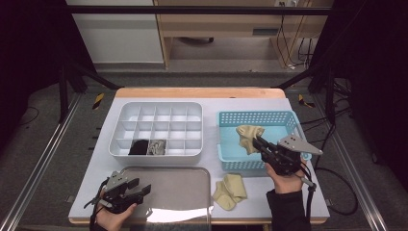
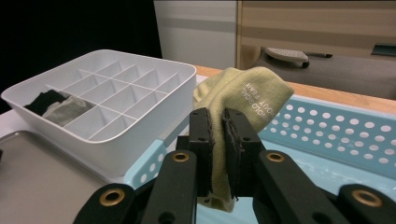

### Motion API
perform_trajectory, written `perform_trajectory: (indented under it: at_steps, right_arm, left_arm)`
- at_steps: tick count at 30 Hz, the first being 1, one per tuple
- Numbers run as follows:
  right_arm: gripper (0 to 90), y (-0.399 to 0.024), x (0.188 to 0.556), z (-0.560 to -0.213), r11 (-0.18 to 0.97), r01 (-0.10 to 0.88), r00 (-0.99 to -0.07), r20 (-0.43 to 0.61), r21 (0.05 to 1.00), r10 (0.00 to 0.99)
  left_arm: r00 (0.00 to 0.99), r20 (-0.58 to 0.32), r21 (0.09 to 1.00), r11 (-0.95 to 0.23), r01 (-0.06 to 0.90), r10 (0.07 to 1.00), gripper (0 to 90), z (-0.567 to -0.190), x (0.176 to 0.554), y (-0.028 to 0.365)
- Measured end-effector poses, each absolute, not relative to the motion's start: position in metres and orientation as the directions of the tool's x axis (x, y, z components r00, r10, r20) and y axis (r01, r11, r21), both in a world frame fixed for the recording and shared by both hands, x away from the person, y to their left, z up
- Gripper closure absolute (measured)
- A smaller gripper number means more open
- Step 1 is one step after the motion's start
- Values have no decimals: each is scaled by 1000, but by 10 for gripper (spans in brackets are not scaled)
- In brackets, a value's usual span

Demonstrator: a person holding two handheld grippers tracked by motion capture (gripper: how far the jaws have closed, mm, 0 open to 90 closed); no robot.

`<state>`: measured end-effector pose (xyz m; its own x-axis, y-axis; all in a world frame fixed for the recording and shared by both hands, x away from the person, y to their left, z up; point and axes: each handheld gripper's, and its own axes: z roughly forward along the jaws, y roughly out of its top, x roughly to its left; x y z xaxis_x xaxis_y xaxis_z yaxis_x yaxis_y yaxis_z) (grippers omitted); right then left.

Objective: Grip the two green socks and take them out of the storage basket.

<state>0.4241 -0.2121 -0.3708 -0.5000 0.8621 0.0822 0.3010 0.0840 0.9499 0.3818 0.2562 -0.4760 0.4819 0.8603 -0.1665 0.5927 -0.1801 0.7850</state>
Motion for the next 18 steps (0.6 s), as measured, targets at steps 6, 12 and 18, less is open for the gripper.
perform_trajectory:
  at_steps: [6, 12, 18]
  right_arm:
    - [822, -213, 401, -370, 77, 273, -524, 81, 959, 848]
    - [823, -217, 384, -370, 83, 272, -527, 75, 959, 847]
    - [822, -219, 370, -379, 81, 293, -533, 93, 953, 841]
  left_arm:
    - [479, -167, 787, -176, 592, 862, 415, -476, 382, 257]
    - [479, -168, 788, -174, 590, 862, 415, -475, 381, 257]
    - [480, -166, 790, -175, 587, 861, 415, -475, 381, 257]
